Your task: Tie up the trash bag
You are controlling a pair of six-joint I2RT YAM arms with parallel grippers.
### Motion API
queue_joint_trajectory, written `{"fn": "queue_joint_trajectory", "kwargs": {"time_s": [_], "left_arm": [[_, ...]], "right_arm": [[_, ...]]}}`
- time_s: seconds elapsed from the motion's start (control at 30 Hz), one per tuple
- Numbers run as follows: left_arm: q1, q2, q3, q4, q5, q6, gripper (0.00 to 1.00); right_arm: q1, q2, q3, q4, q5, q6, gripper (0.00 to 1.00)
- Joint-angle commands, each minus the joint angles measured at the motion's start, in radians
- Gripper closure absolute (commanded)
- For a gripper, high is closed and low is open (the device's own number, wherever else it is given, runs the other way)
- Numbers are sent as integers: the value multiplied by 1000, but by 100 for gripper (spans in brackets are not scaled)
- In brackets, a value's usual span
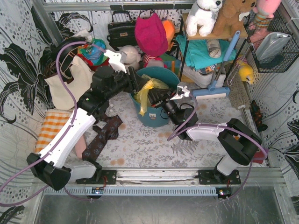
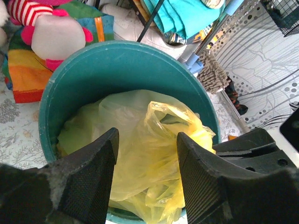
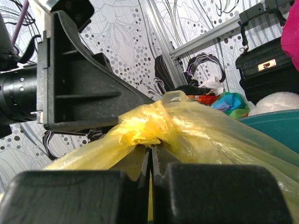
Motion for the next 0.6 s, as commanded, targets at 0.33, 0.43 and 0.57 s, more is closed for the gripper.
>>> {"fn": "queue_joint_trajectory", "kwargs": {"time_s": [0.33, 0.43, 0.57], "left_arm": [[14, -63, -70, 53, 171, -95, 91], [14, -82, -73, 52, 193, -106, 94], [13, -92, -75, 46, 230, -126, 94]], "right_arm": [[-3, 4, 29, 86, 22, -15, 100], [-3, 8, 28, 87, 39, -20, 100], [-3, 14, 38, 82, 40, -20, 100]]}}
